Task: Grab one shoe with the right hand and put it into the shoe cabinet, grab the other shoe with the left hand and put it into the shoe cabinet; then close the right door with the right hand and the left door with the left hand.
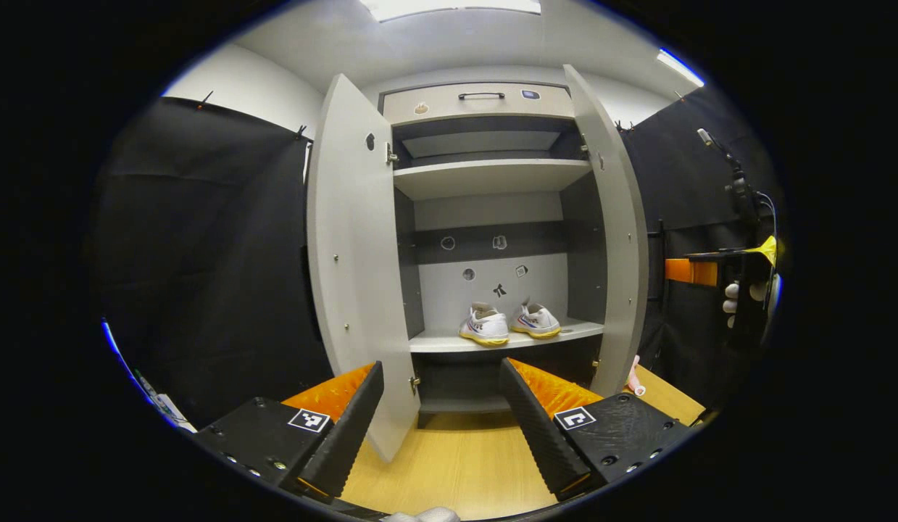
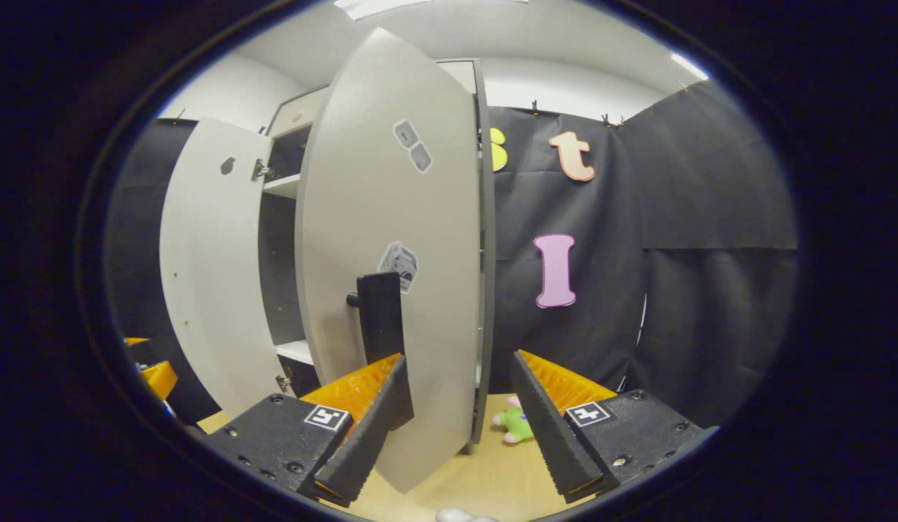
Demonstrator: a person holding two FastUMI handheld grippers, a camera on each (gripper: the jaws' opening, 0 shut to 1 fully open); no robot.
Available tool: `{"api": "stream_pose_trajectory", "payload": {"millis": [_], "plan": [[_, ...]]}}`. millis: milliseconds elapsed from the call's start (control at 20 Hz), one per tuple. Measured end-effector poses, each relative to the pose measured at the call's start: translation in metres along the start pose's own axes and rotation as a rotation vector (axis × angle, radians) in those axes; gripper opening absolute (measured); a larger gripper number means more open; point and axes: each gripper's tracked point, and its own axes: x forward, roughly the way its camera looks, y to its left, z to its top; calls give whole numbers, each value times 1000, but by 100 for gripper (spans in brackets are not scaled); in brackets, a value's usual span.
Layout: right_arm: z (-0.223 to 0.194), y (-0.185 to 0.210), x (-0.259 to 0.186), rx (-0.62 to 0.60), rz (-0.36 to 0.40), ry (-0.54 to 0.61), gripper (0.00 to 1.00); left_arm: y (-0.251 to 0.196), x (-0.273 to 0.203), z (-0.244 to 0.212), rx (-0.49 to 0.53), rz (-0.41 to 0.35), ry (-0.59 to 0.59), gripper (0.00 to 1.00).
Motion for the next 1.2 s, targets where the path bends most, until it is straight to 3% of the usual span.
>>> {"api": "stream_pose_trajectory", "payload": {"millis": [200,250,300,350,400,800,1050,1200], "plan": [[0,48,14,5,86,-6,94,21,-5,-3,0,25,9,96],[1,60,16,3,110,-5,88,24,-6,-3,-1,29,9,96],[1,68,16,0,119,-8,94,28,-6,-5,-5,31,12,96],[3,73,14,-4,123,-18,99,31,-8,-6,-8,33,12,96],[7,78,11,-9,122,-32,99,34,-9,-5,-12,35,11,100],[-4,88,-14,-23,103,-16,99,62,-7,-3,-21,39,-3,100],[-20,94,-33,-24,88,19,99,125,5,17,-2,123,-45,96],[-35,97,-47,-12,74,46,96,180,28,28,-12,212,-70,96]]}}
